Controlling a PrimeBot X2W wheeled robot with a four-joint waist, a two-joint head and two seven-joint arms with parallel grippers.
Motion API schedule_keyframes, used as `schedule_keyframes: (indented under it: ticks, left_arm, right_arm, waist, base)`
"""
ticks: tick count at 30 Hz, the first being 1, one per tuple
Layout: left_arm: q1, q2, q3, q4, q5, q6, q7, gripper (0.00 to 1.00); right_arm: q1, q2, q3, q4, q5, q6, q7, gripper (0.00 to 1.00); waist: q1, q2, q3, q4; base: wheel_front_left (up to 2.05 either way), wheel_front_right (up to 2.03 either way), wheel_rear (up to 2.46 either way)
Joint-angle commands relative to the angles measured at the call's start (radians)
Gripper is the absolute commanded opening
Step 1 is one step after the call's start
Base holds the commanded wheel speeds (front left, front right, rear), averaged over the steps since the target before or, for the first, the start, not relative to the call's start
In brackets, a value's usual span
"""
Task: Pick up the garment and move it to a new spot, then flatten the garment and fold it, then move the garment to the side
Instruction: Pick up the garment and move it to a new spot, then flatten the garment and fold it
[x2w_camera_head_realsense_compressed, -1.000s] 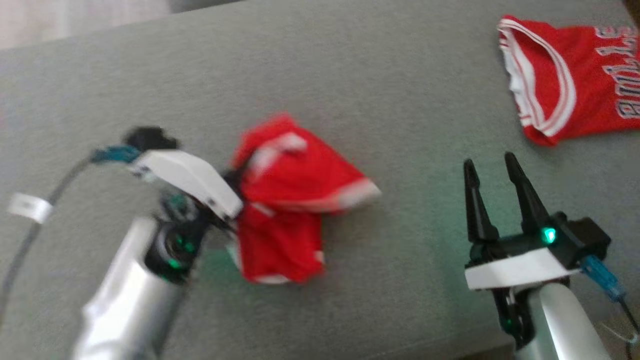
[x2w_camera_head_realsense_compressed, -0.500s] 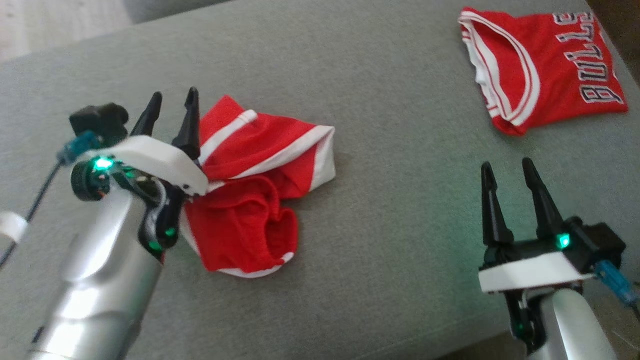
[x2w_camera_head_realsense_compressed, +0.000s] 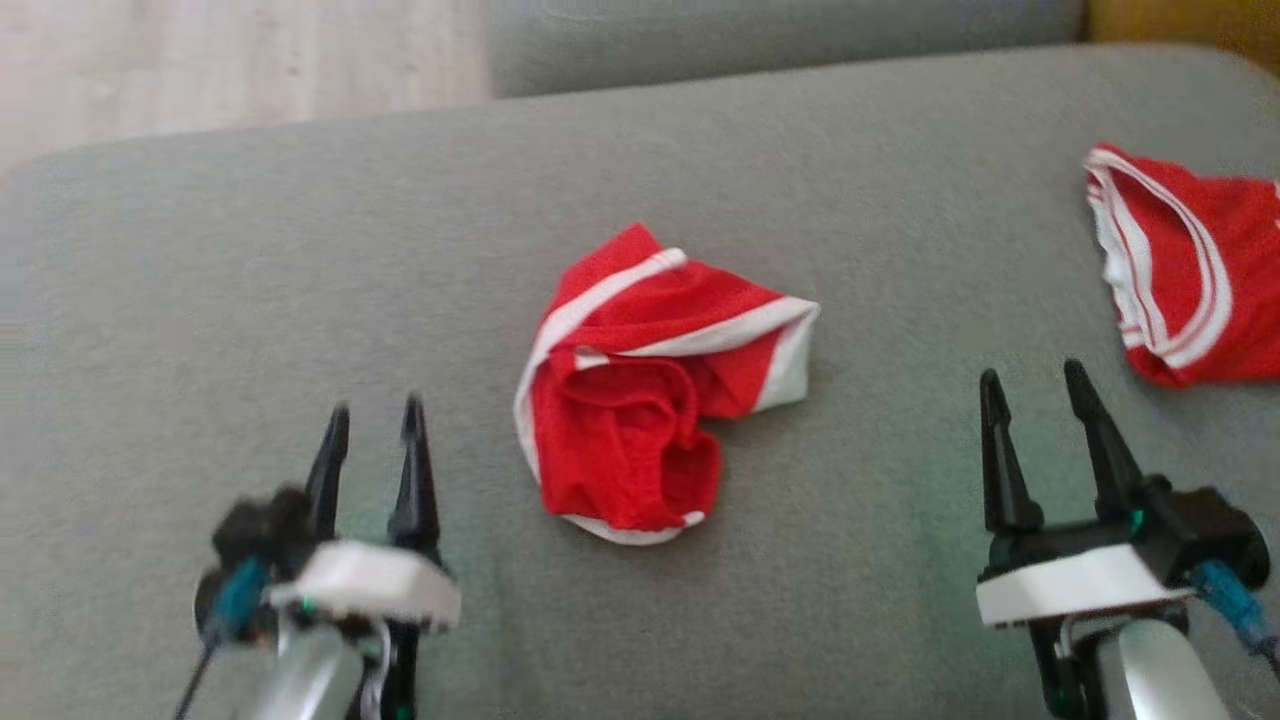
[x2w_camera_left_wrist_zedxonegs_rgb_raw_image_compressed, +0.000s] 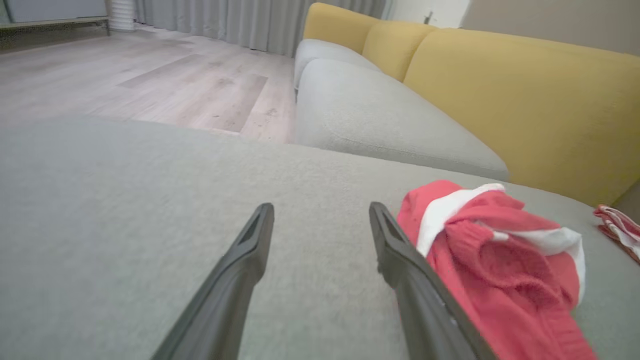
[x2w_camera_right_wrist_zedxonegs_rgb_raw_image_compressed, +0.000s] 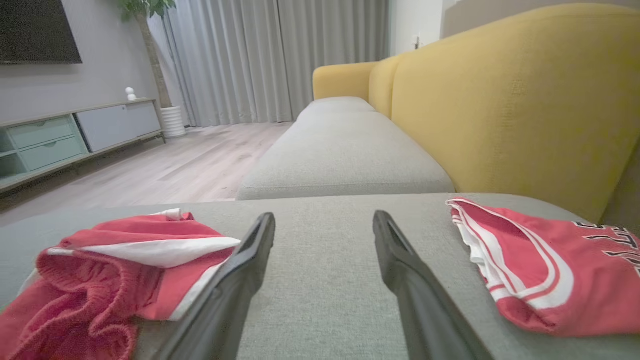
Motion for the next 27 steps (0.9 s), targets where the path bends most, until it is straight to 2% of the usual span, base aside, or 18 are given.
schedule_keyframes:
  ticks: [1,6,12,19,27]
  left_arm:
    - [0.023,0.011,0.054,-0.047,0.013,0.017,-0.018,1.00]
    - [0.137,-0.011,0.113,-0.107,0.089,0.033,-0.022,1.00]
    - [0.271,-0.044,0.212,-0.187,0.253,0.009,-0.022,1.00]
    - [0.325,-0.085,0.290,-0.202,0.369,-0.068,-0.023,1.00]
    - [0.336,-0.122,0.357,-0.195,0.445,-0.127,-0.023,1.00]
  right_arm:
    - [0.011,-0.003,0.015,-0.020,-0.009,0.007,-0.011,1.00]
    - [0.040,-0.003,0.002,-0.007,-0.007,0.007,-0.011,1.00]
    - [0.080,-0.003,-0.005,0.022,-0.014,0.007,-0.011,1.00]
    - [0.100,-0.003,-0.024,0.045,-0.015,0.007,-0.011,1.00]
    - [0.115,-0.003,-0.019,0.064,0.002,0.007,-0.011,1.00]
  waist:
    - [0.0001,0.0000,-0.059,0.062]
    - [0.0001,0.0000,-0.086,0.099]
    - [0.0001,0.0000,-0.117,0.131]
    - [0.0001,0.0000,-0.126,0.138]
    - [0.0001,0.0000,-0.128,0.120]
  base:
    - [0.00,0.00,0.00]
    - [0.00,0.00,0.00]
    - [0.00,0.00,0.00]
    - [0.00,0.00,0.00]
    - [0.00,0.00,0.00]
